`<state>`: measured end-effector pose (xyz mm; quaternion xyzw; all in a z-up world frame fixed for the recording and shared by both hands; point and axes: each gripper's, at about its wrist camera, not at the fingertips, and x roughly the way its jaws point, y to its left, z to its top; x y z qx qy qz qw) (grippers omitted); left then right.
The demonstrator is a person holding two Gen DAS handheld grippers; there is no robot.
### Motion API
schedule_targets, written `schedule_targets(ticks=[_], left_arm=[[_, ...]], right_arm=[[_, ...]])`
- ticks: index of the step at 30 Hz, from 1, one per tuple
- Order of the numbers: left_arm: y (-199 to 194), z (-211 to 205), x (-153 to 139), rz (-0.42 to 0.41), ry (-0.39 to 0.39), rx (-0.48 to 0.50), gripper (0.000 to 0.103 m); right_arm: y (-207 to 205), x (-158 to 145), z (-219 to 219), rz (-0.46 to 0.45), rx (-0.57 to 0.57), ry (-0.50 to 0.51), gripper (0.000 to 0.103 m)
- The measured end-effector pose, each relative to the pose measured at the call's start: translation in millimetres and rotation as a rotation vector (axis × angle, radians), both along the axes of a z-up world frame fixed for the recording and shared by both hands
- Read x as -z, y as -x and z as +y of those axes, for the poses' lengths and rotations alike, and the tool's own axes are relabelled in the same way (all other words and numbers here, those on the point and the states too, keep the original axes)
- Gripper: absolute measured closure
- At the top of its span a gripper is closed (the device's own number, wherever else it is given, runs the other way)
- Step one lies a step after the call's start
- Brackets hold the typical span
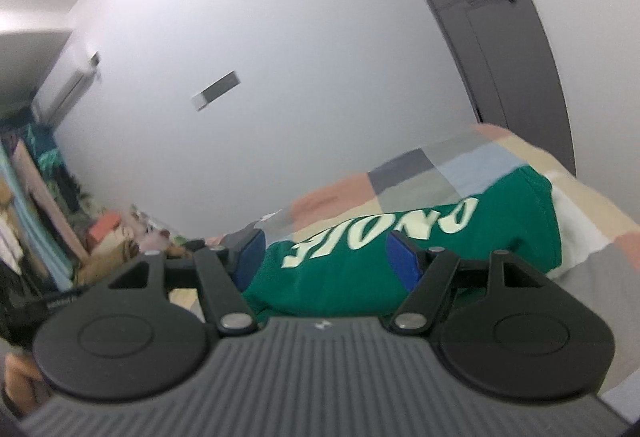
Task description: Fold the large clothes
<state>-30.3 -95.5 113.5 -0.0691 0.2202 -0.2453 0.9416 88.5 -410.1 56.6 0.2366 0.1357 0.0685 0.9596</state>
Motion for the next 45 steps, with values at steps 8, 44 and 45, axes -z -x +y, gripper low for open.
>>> schedule_targets(ticks=[8, 44, 45], left_arm=[[50, 15, -3, -0.059, -0.032, 0.001, 0.02], [82, -8, 47, -0.066, -0.158, 0.012, 0.002], [82, -8, 48, -0.067, -0.164, 0.006, 0.001]], right_arm=[[42, -18, 61, -0.008, 0.0, 0.135, 0.033], [103, 34, 93, 0.088, 0.141, 0.28, 0.013], [103, 33, 93, 0.087, 0.148, 0.283, 0.012]])
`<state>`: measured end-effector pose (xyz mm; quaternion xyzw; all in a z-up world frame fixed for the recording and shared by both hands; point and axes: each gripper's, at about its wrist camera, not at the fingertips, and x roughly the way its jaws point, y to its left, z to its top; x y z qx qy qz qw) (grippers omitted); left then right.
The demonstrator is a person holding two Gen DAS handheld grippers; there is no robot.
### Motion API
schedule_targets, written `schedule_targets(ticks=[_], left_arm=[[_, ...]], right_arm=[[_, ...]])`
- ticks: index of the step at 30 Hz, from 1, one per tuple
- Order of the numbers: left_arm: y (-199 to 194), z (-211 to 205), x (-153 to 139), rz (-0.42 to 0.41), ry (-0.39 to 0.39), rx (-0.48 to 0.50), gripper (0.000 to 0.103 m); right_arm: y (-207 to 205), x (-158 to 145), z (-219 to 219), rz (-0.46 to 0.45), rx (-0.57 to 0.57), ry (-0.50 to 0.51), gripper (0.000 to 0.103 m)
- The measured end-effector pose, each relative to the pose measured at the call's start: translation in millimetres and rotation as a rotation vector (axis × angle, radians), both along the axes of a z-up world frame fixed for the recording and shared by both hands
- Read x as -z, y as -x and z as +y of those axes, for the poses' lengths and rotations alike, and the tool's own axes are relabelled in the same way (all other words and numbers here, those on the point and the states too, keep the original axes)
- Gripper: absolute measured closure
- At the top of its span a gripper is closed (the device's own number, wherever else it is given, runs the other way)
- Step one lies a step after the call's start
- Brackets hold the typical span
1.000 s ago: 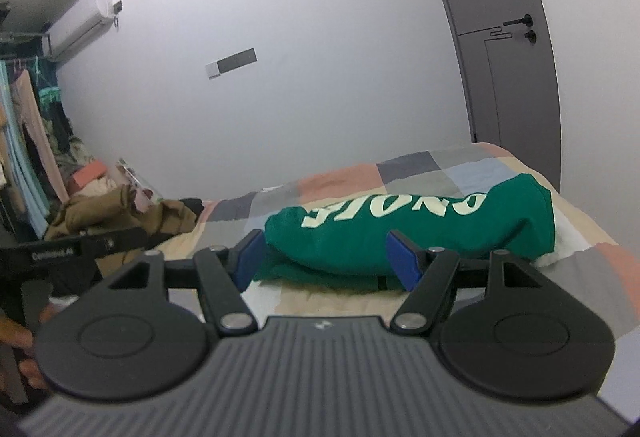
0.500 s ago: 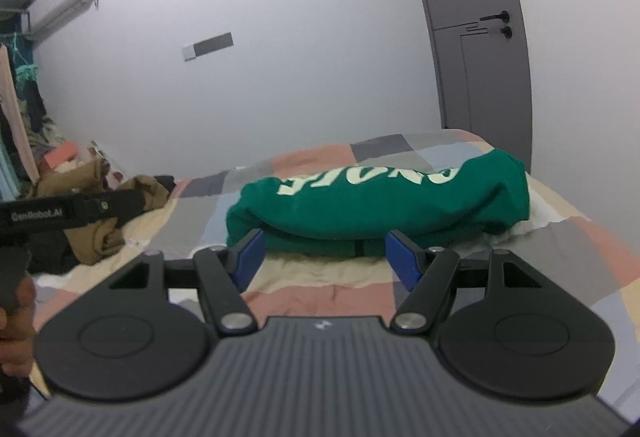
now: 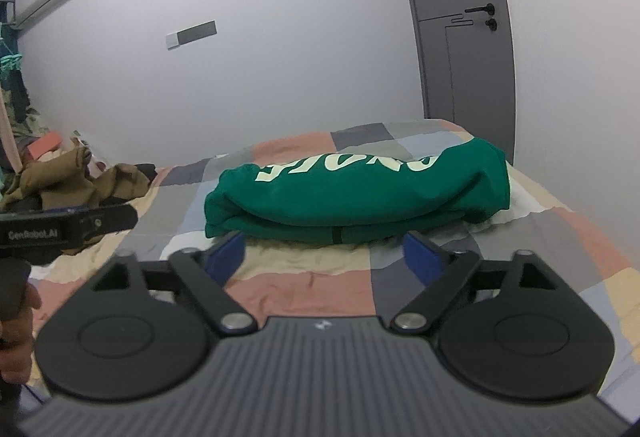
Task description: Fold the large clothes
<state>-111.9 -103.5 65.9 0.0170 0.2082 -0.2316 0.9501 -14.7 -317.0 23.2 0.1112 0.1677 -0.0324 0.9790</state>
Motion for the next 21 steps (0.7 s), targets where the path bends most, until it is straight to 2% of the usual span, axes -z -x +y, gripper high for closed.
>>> schedule_targets(ticks=[1, 3, 9, 21], left_arm=[[-0.5, 0.1, 0.4, 0.001, -0.001, -0.005, 0.001], [-1.9, 1.4, 0.7, 0.009, 0.005, -0.012, 0.001], [-2.0, 2.5, 0.9, 0.007, 0.006, -0.028, 0.0], [-1.4, -0.3, 5.4, 0.023, 0.004, -0.02, 0.0]], right_arm=[[-0.2, -0.6, -0.3, 0.0, 0.008, 0.006, 0.012], [-1.2, -0.7, -1.0, 0.006, 0.025, 0.012, 0.0], [-2.5, 1.1, -5.1, 0.015, 0.032, -0.015, 0.0], [0.7, -2.2, -0.4, 0.015, 0.032, 0.024, 0.0]])
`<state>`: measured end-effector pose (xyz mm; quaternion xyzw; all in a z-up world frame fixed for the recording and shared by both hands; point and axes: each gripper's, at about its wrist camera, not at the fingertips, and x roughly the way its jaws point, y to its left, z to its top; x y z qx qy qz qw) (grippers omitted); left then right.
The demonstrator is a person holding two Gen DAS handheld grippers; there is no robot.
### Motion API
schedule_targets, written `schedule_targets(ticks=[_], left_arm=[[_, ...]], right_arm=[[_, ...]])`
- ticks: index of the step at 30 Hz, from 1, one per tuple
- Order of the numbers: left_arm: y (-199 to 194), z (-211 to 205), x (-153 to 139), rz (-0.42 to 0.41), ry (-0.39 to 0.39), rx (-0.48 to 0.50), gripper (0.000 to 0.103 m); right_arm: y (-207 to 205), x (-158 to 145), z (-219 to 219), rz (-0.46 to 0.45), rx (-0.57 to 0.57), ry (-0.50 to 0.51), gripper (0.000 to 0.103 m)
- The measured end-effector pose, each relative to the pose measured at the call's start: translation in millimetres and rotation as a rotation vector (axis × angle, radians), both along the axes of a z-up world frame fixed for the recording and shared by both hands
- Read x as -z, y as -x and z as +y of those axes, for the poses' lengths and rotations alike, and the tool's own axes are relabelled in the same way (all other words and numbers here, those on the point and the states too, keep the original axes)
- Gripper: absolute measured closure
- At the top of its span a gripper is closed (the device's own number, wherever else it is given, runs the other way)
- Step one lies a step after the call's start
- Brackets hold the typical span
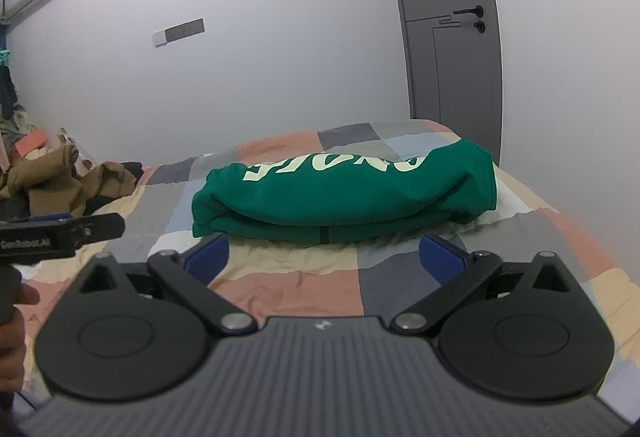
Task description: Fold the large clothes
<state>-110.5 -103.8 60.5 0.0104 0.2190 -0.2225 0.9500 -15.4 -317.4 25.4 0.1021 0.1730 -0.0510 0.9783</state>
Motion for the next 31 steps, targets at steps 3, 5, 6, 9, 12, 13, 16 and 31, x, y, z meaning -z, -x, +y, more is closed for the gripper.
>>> schedule_targets(ticks=[3, 5, 6, 9, 12, 13, 16, 31], left_arm=[[0, 0, 0, -0.002, 0.001, -0.004, 0.0], [1, 1, -1, -0.002, 0.004, -0.009, 0.0], [1, 0, -1, -0.002, 0.004, -0.012, 0.0], [2, -1, -1, -0.008, -0.005, -0.015, 0.0], [5, -4, -2, -0.008, -0.009, -0.014, 0.0], [5, -4, -2, -0.007, -0.011, -0.011, 0.0], [7, -6, -2, -0.009, -0.016, -0.006, 0.0], [10, 1, -5, -0.005, 0.022, -0.013, 0.0]], right_arm=[[1, 0, 2, 0.003, -0.001, 0.005, 0.0], [2, 0, 2, 0.005, -0.002, 0.003, 0.0], [2, 0, 3, 0.006, -0.002, 0.003, 0.0], [3, 0, 4, 0.006, -0.002, 0.007, 0.0], [4, 0, 5, 0.007, -0.005, 0.008, 0.0], [5, 0, 6, 0.008, -0.005, 0.011, 0.0], [6, -1, 7, 0.008, -0.003, 0.016, 0.0], [12, -4, 13, 0.008, 0.003, 0.026, 0.0]])
